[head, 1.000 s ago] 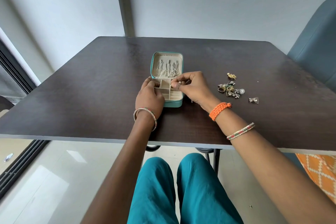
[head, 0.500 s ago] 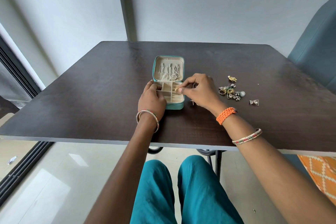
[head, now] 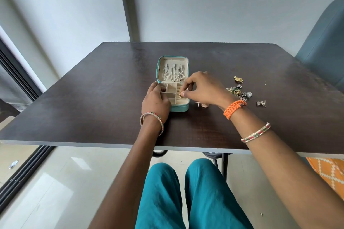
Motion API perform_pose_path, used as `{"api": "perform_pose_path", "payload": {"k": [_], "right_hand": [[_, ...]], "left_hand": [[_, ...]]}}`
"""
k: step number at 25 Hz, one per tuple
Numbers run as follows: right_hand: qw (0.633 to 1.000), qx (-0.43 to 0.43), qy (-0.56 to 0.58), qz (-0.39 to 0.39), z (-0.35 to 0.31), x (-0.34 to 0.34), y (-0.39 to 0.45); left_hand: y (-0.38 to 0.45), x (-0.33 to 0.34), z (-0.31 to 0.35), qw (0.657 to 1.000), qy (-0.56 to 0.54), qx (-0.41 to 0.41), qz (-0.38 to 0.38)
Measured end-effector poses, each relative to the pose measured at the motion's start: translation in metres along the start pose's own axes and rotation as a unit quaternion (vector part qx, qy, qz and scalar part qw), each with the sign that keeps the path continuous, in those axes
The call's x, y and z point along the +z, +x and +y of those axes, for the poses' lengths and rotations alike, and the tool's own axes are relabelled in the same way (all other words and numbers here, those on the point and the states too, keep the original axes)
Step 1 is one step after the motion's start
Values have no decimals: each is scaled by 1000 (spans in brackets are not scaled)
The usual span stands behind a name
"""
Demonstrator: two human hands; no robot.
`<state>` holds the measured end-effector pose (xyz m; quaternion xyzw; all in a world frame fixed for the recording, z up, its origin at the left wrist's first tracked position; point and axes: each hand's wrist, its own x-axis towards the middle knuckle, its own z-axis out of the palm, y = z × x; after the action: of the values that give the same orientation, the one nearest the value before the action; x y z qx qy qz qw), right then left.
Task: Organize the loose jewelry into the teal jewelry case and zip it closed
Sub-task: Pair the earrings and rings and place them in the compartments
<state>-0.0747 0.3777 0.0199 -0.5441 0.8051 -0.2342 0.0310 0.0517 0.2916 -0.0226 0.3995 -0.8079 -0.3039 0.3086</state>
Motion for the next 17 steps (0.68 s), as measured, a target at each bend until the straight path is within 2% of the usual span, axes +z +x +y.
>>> {"api": "perform_pose_path", "payload": {"k": [2, 6, 11, 13, 17], "right_hand": [[999, -15, -51, 7, -5, -3, 3], [983, -57, -117, 128, -9, 6, 0], [963, -125, -158, 176, -6, 17, -4], [962, -146, -156, 168, -4, 16, -3], [967, -163, -171, 94, -7, 8, -5]], "left_hand": [[0, 0, -1, 1000, -3, -1, -1], [-2, 0, 0, 1000, -6, 6, 0], [0, 1, -2, 1000, -7, 1, -2], [-1, 1, -1, 1000, -4, 2, -5], [-2, 0, 0, 1000, -8, -3, -5]]}}
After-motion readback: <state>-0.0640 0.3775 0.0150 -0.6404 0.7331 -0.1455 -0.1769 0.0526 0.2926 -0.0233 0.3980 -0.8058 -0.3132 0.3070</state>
